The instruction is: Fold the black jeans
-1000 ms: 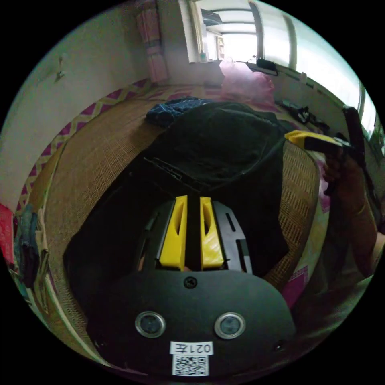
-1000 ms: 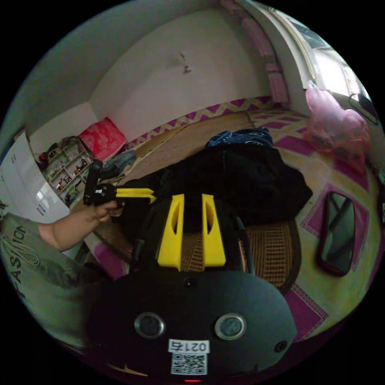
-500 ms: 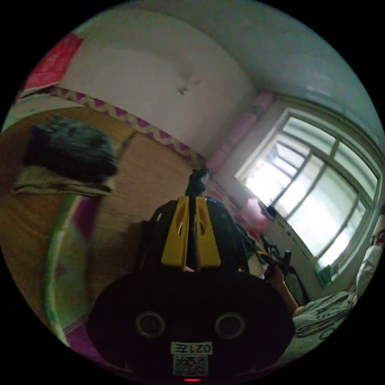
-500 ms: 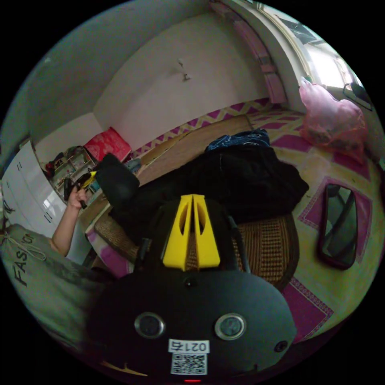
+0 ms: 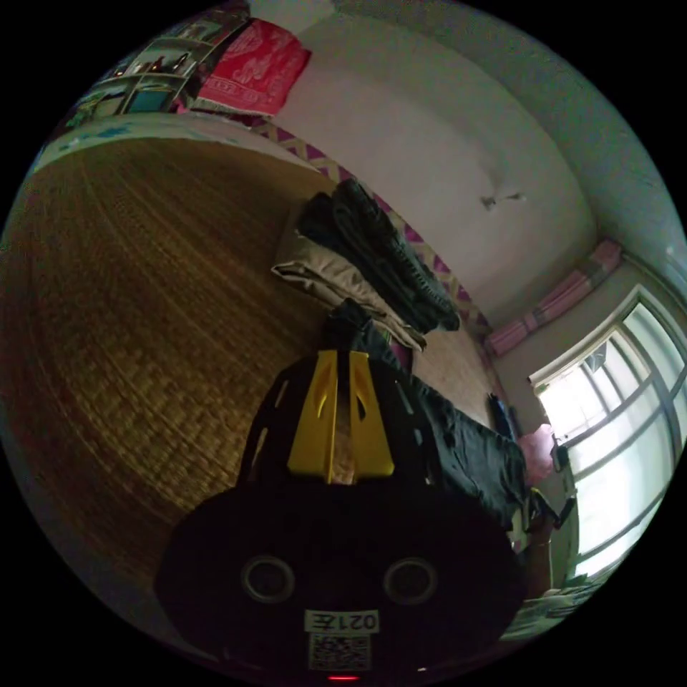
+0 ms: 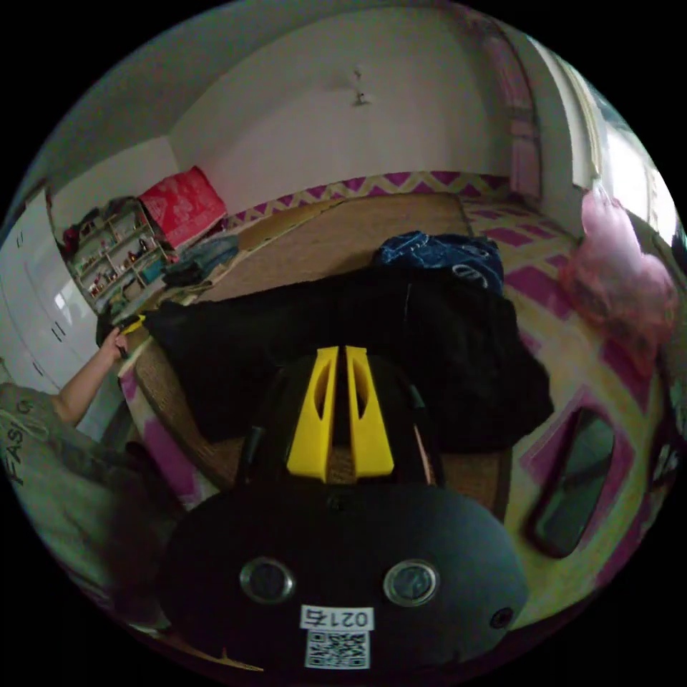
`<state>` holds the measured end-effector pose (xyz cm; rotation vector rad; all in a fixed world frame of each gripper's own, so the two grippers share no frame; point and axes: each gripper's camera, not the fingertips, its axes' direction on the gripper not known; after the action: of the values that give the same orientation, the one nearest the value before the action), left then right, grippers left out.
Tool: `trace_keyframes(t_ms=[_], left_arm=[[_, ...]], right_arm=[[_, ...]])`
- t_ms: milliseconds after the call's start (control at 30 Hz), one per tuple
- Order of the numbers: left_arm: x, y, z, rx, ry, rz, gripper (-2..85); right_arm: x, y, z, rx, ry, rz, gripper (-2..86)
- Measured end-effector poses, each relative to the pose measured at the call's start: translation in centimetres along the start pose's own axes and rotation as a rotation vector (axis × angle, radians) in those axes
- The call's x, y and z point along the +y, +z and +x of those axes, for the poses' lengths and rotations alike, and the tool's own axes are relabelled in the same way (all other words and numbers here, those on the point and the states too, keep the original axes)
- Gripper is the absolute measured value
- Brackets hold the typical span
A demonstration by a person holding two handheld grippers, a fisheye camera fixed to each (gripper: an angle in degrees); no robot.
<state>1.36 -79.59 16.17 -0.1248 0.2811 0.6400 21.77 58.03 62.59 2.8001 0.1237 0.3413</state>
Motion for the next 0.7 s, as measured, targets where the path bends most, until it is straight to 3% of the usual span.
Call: trace_keyframes(t_ms=[133,267,433,533,600,700], left_arm=[[-2.3,-1.5,0.8,-0.021,0.081,-0.037,-0.5],[-1.9,-5.8,4.0,-0.051,0.202,0.124,-0.2],[-1.9,-1.1,12.2,0.114,0.648,-0.118,5.1],[-1.5,2.6,14.7,0.137,0.805,-0.277,7.5],[-1.3,4.0,15.5,0.159,0.854,-0.333,7.9],[-1.0,4.8,16.1,0.136,0.915,-0.378,8.1]], right_arm=[[-3.1,3.6,0.4,0.175,-0.168,0.009,9.0],[-5.8,9.4,-0.3,0.293,-0.411,-0.109,12.6],[-9.1,19.7,-1.5,0.201,-0.594,-0.310,13.1],[-9.9,24.3,-2.0,0.171,-0.628,-0.396,10.4],[-9.8,26.2,-2.2,0.136,-0.622,-0.431,3.5],[-8.6,26.5,-4.4,0.159,-0.665,-0.440,-0.1]])
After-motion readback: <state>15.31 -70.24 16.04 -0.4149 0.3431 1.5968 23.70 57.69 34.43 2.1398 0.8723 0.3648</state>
